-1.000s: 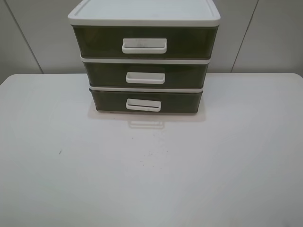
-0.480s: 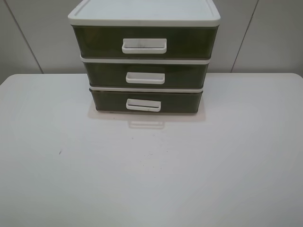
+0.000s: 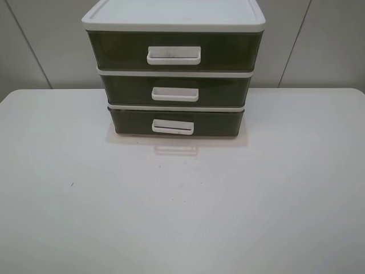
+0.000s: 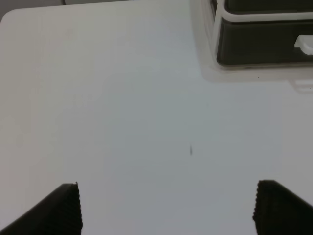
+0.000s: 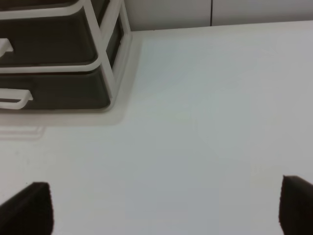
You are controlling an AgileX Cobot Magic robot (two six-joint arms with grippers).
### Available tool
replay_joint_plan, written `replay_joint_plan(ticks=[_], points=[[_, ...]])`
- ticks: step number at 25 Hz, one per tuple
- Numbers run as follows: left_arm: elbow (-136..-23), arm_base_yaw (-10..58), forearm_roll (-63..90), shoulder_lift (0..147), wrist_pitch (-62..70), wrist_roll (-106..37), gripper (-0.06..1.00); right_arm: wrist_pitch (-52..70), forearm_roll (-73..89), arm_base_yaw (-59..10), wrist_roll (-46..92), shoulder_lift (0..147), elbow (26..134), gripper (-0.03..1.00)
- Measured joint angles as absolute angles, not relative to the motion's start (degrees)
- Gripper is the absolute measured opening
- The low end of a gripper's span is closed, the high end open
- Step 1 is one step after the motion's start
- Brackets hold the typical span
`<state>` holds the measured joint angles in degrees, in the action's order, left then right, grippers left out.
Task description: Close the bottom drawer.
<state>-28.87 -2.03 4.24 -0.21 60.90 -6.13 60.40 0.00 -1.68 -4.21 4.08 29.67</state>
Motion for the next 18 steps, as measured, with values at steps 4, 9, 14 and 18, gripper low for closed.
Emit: replay_joint_plan(ticks=[4,9,14,18], points=[[-28.87,-2.03,4.24,-0.21,60.9,-6.13,0.72,60.4,0.0,-1.68,-4.32,4.08,29.67,0.81],[-28.87,-2.03,4.24,-0.21,60.9,-6.13,0.72,60.4,0.0,-1.68,-4.37,4.08,29.67,0.81],[-28.87,-2.03,4.24,-0.21,60.9,-6.13,0.72,60.4,0.0,-1.68,-4.37,4.08,29.67,0.81],[-28.87,-2.03,4.24,-0.21,60.9,-6.13,0.72,60.4,0.0,-1.68,-4.37,4.08,29.67,0.81]])
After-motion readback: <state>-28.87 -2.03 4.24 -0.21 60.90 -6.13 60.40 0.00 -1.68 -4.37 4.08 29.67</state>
